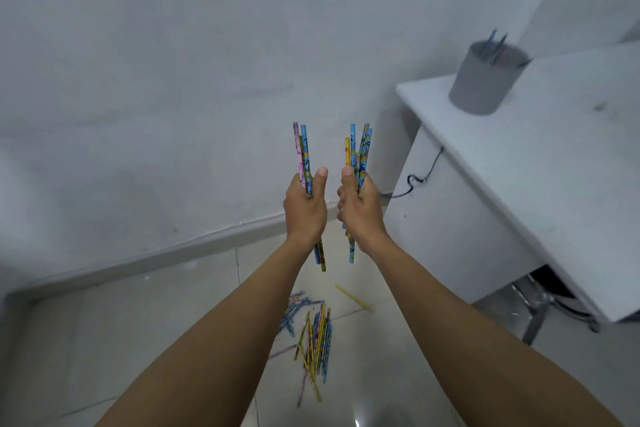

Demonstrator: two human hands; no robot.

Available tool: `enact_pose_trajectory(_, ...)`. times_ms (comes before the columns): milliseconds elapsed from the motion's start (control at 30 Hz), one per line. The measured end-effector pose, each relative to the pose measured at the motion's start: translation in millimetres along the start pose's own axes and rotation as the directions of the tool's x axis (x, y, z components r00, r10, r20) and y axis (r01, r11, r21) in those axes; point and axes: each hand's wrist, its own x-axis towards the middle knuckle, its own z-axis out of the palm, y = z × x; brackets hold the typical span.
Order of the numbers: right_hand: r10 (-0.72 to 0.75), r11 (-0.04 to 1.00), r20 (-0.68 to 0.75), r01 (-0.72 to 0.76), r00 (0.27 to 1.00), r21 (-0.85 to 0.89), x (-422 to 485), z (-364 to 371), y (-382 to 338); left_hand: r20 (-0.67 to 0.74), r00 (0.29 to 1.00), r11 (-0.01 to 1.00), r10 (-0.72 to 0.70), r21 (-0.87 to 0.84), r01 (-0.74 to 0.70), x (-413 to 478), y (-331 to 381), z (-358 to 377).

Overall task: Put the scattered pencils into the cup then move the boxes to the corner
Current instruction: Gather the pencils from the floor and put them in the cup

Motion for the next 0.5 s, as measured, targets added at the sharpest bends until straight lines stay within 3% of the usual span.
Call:
enact_pose_trajectory(200, -0.046, 0.999, -0.071, 0.044, 0.996, -0.030, -6.9, 8.2, -151.5, 0.067, 0.998, 0.999, 0.017, -0.034, -0.015, 10.3, 146.2, -14.2)
enact_pose_trajectory(500, -0.140, 0.990, -0.269, 0.142, 0.953, -0.012, 2.5, -8.2, -233.9, 0.140, 0.981, 0.990, 0.137, -0.037, -0.133, 34.8, 247.8, 6.4)
